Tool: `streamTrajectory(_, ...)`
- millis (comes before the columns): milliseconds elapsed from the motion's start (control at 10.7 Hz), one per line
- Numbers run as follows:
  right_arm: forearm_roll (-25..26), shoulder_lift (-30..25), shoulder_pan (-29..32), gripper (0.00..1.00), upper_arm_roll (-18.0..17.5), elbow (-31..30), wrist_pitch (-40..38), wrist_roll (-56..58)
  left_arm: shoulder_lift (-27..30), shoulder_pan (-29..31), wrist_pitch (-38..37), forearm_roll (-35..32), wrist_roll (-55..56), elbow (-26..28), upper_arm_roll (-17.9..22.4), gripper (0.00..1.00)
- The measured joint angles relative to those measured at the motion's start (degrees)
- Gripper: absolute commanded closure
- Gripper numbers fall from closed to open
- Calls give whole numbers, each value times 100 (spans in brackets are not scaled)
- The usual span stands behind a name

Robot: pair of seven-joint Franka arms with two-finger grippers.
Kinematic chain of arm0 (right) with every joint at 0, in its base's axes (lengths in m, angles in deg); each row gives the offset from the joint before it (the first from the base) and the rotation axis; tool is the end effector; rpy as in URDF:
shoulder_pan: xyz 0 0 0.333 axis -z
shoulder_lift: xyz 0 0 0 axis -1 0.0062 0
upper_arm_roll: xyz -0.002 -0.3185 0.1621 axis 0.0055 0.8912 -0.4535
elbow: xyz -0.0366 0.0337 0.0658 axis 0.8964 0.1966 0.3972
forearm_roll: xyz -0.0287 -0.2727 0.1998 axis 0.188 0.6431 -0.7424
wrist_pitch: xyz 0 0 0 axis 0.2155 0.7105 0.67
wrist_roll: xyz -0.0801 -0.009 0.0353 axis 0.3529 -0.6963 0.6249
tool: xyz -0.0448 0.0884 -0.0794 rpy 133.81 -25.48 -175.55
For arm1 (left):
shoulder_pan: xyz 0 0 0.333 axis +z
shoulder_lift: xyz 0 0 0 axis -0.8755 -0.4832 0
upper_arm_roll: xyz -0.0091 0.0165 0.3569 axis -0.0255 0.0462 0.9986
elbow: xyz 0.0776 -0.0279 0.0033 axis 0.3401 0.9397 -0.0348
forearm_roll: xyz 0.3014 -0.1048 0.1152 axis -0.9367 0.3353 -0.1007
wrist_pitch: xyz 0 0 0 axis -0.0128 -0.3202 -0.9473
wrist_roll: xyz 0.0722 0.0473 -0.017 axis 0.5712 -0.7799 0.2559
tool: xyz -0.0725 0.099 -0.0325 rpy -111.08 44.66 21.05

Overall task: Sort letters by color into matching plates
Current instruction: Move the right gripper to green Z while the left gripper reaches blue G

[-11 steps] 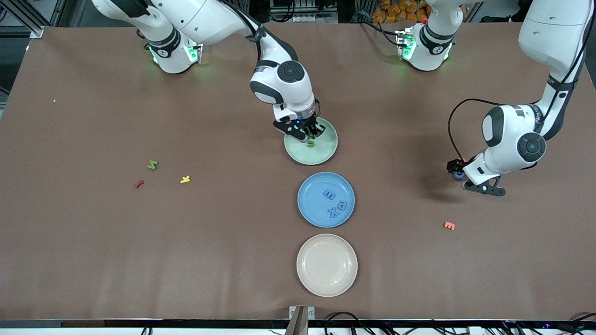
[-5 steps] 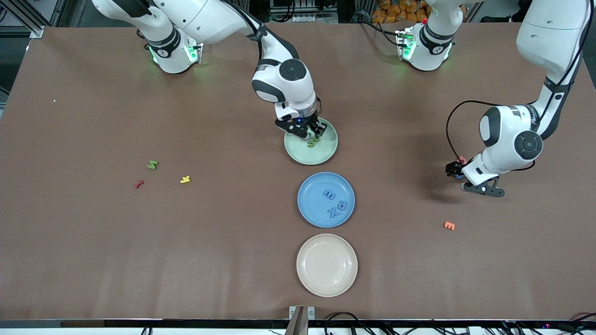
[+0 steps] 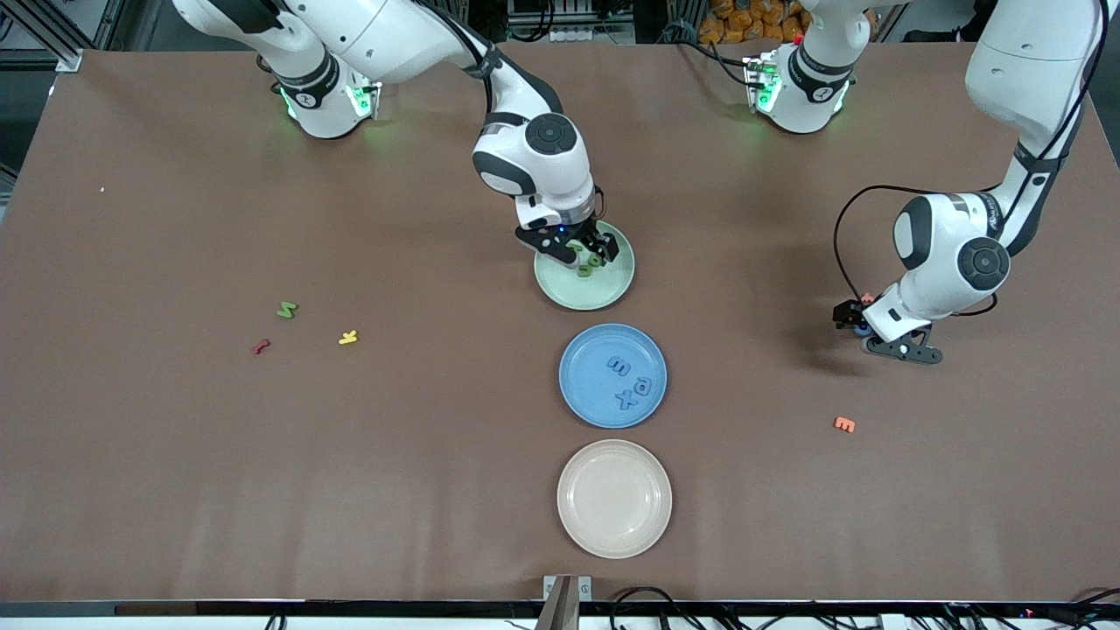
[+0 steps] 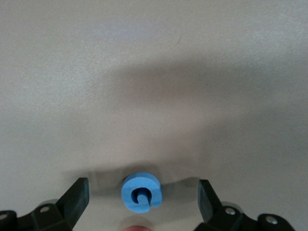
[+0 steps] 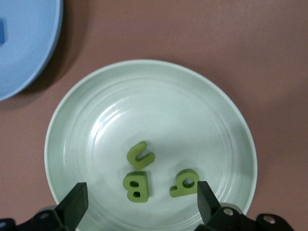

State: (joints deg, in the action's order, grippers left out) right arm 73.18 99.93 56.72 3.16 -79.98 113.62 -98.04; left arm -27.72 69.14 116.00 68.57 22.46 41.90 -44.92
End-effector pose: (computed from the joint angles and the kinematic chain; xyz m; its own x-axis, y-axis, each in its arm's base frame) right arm 0.3898 0.5227 0.2730 0.8324 -0.5532 -0.0335 -0.5514 -0.8207 -0.1495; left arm 0.5280 0.0394 0.2371 0.9736 -0.2241 -0.0437 -0.2247 -0.9744 -0.0086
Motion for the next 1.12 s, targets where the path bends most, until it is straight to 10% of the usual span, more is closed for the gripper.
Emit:
streamTrajectory(94, 6, -15, 57, 0, -7, 141, -265, 4, 1, 1, 0, 0, 0, 1, 15, 27)
streamTrajectory(187, 8, -67, 270, 0, -164, 204, -394, 70, 2, 4, 1, 0, 0, 2, 20, 99)
streamTrajectory(655, -132, -867, 1388, 0, -740, -176, -662, 800, 103, 85, 3, 0, 2, 59, 36, 100)
streamTrajectory(1122, -1866, -1987, 2457, 0, -744, -750, -1531, 3650, 132, 74, 21, 1, 172, 60, 35, 100)
